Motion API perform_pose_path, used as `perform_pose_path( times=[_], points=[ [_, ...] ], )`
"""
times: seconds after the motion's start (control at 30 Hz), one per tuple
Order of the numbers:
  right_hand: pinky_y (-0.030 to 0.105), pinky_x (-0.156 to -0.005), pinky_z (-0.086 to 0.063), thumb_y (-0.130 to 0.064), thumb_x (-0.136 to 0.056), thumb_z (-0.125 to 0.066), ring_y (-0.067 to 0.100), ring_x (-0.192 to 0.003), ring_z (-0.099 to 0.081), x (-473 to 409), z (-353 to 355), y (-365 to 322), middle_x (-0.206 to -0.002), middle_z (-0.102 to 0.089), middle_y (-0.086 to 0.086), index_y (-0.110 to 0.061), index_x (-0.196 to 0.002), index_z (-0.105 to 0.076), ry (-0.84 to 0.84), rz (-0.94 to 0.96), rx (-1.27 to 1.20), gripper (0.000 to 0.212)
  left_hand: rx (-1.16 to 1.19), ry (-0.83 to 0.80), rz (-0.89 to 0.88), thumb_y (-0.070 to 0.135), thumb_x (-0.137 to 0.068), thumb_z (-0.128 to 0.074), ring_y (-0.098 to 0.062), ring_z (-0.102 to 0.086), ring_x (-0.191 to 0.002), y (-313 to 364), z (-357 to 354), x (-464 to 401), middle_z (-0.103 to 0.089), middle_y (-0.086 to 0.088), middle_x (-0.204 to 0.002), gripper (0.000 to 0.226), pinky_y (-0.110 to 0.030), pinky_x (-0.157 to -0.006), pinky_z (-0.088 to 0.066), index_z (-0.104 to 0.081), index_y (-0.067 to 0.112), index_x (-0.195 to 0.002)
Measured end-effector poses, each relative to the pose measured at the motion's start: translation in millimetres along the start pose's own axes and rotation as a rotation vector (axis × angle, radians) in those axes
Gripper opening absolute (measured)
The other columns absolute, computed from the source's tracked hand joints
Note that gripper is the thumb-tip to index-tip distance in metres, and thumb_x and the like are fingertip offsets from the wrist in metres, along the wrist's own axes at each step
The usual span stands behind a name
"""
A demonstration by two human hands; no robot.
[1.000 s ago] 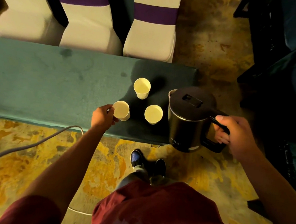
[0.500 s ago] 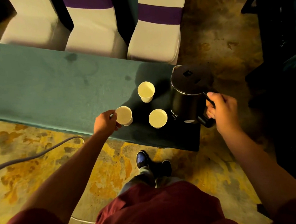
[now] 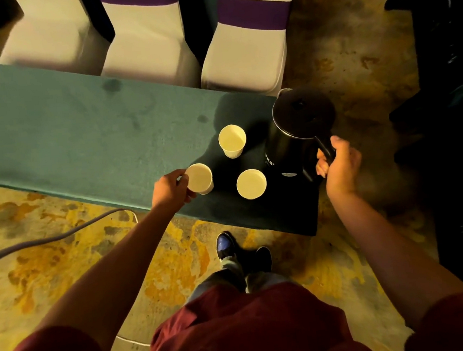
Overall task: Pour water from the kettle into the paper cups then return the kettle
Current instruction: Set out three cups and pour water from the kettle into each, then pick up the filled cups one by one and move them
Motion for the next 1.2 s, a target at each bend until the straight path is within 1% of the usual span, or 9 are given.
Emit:
perform_pose_path(
  times=[0.27, 0.47, 0.7, 0.8, 0.93, 1.0, 1.07, 1.13, 1.2],
  points=[
    [0.026, -0.044, -0.033, -0.045, -0.076, -0.055, 0.014, -0.038, -0.040, 11, 16, 32, -0.043, -0.047, -0.006, -0.023, -0.049, -0.059, -0.060, -0.041, 0.053, 0.035, 0.012, -0.008, 0.002, 0.022, -0.102, -0.051, -0.002, -0.065, -0.043, 1, -1, 2, -0.074, -0.008, -0.068, 0.031, -0.014, -0.039, -0.045, -0.062, 0.013, -0.130],
    [0.028, -0.047, -0.035, -0.047, -0.078, -0.056, 0.016, -0.040, -0.043, 9, 18, 32, -0.045, -0.050, -0.005, -0.018, -0.056, -0.057, -0.053, -0.051, 0.082, 0.036, 0.008, -0.001, 0.007, 0.025, -0.102, -0.051, -0.002, -0.065, -0.044, 0, -2, 4, -0.073, -0.004, -0.065, 0.031, -0.013, -0.039, -0.045, -0.063, 0.016, -0.129],
    [0.029, -0.049, -0.043, -0.049, -0.081, -0.057, 0.013, -0.041, -0.048, 12, 19, 28, -0.048, -0.054, -0.005, -0.026, -0.055, -0.064, -0.082, -0.022, 0.130, 0.035, 0.030, 0.024, 0.013, 0.025, -0.101, -0.051, 0.000, -0.064, -0.043, 1, -2, 10, -0.072, 0.000, -0.063, 0.031, -0.011, -0.038, -0.043, -0.064, 0.017, -0.128],
    [0.029, -0.063, -0.049, -0.056, -0.079, -0.057, 0.010, -0.053, -0.059, 13, 25, 28, -0.058, -0.063, -0.005, -0.023, -0.074, -0.069, -0.055, -0.026, 0.193, 0.036, 0.015, 0.041, 0.006, 0.026, -0.100, -0.051, 0.001, -0.062, -0.043, 2, 2, 13, -0.073, 0.001, -0.066, 0.028, -0.011, -0.040, -0.043, -0.066, 0.017, -0.122],
    [0.029, -0.076, -0.043, -0.067, -0.081, -0.045, 0.017, -0.098, -0.068, 18, 36, 24, -0.080, -0.072, -0.013, -0.028, -0.102, -0.063, -0.027, 0.049, 0.417, 0.048, 0.022, 0.077, -0.002, 0.028, -0.100, -0.049, -0.002, -0.062, -0.045, -1, 5, 19, -0.075, 0.000, -0.068, 0.025, -0.020, -0.047, -0.048, -0.069, 0.017, -0.109],
    [0.035, -0.081, -0.052, -0.063, -0.082, -0.051, 0.026, -0.112, -0.064, 25, 41, 15, -0.108, -0.068, -0.010, -0.029, -0.118, -0.058, 0.023, 0.155, 0.494, 0.050, 0.044, 0.110, 0.002, 0.028, -0.098, -0.049, -0.007, -0.065, -0.051, -2, 7, 23, -0.074, 0.001, -0.069, 0.023, -0.026, -0.052, -0.051, -0.070, 0.018, -0.102],
    [0.048, -0.093, -0.056, -0.047, -0.086, -0.061, 0.026, -0.123, -0.060, 36, 43, -3, -0.135, -0.060, 0.001, -0.024, -0.130, -0.055, 0.064, 0.420, 0.635, 0.051, 0.071, 0.149, 0.016, 0.027, -0.098, -0.049, -0.016, -0.070, -0.064, -1, 10, 28, -0.075, -0.001, -0.075, 0.020, -0.035, -0.062, -0.058, -0.068, 0.022, -0.097],
    [0.049, -0.102, -0.052, -0.030, -0.084, -0.068, 0.026, -0.134, -0.053, 47, 41, -19, -0.146, -0.052, 0.005, -0.015, -0.136, -0.054, 0.075, 0.692, 0.691, 0.056, 0.097, 0.194, 0.027, 0.024, -0.099, -0.049, -0.026, -0.072, -0.081, 2, 12, 33, -0.076, -0.007, -0.088, 0.020, -0.043, -0.077, -0.060, -0.069, 0.022, -0.100],
    [0.045, -0.108, -0.048, -0.021, -0.083, -0.069, 0.026, -0.138, -0.050, 58, 34, -30, -0.150, -0.050, 0.007, -0.009, -0.138, -0.053, 0.036, 0.838, 0.656, 0.058, 0.125, 0.224, 0.028, 0.023, -0.099, -0.050, -0.029, -0.071, -0.092, 6, 13, 38, -0.076, -0.011, -0.100, 0.024, -0.048, -0.085, -0.058, -0.071, 0.016, -0.108]
  ],
)
Point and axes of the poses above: each hand's wrist, its own x-axis away from the middle knuckle, its own z-axis out of the back of the hand, y = z × x, the point moved 4 cm from there along -x, towards the middle knuckle
